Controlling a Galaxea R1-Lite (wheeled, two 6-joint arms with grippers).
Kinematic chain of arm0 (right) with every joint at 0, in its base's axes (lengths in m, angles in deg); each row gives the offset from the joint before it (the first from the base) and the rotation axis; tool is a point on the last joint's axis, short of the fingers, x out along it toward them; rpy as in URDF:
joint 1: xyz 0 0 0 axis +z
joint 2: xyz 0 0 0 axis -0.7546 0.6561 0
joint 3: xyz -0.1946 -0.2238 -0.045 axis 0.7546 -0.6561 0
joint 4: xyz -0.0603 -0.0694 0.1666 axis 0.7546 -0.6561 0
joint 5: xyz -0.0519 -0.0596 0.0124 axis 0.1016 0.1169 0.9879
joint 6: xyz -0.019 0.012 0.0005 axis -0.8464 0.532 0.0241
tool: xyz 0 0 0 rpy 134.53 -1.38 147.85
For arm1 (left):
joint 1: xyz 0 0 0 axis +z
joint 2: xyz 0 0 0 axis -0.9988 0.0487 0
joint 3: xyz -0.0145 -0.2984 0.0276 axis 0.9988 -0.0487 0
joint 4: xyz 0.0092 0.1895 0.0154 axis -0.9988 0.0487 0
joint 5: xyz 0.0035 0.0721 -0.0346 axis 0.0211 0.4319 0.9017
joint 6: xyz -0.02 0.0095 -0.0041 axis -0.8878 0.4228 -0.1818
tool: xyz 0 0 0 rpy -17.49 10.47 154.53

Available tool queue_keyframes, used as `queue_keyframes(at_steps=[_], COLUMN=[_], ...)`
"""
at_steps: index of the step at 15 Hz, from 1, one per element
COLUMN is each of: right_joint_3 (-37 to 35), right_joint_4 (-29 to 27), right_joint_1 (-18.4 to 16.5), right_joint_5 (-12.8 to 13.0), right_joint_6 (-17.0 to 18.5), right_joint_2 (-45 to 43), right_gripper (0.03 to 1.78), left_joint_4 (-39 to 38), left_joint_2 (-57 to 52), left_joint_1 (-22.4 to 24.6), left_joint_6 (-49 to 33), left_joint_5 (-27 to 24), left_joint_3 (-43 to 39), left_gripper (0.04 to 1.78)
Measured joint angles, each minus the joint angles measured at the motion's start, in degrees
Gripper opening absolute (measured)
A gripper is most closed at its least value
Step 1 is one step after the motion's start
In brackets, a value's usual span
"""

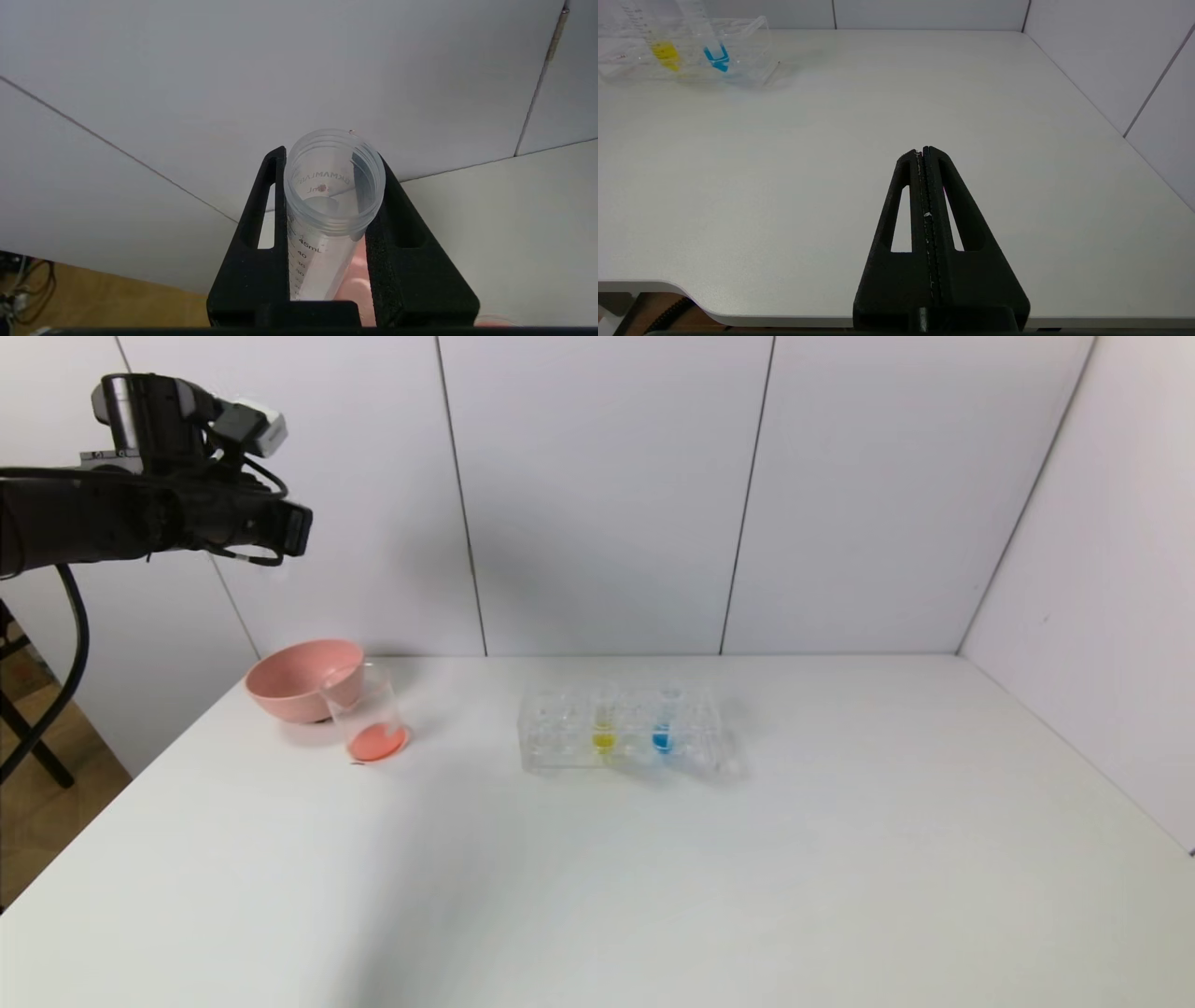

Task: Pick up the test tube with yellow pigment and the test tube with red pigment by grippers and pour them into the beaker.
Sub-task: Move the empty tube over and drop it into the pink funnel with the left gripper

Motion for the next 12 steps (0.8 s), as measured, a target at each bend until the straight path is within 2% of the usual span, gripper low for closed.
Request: queue_keyframes(at_steps=[7,9,12], right_joint_3=[0.0,0.0,0.0], right_joint_4=[0.0,0.0,0.0], right_joint_1=[0.0,0.0,0.0], right_joint_5=[0.0,0.0,0.0], right_joint_6=[0.0,0.0,0.0], right_joint_2=[0.0,0.0,0.0], right_gripper=[0.11,0.11,0.11], left_joint_4=[-7.0,-10.5,-11.5], left_joint_2=[0.4,1.7,4.2], left_joint_1=[3.0,3.5,3.6], left_joint_6=[-13.7,-14.5,-14.5], left_joint_5=[2.2,1.9,1.7], left_joint_3=[-10.6,-12.3,-12.7], left_gripper=[0.48,0.48,0.47])
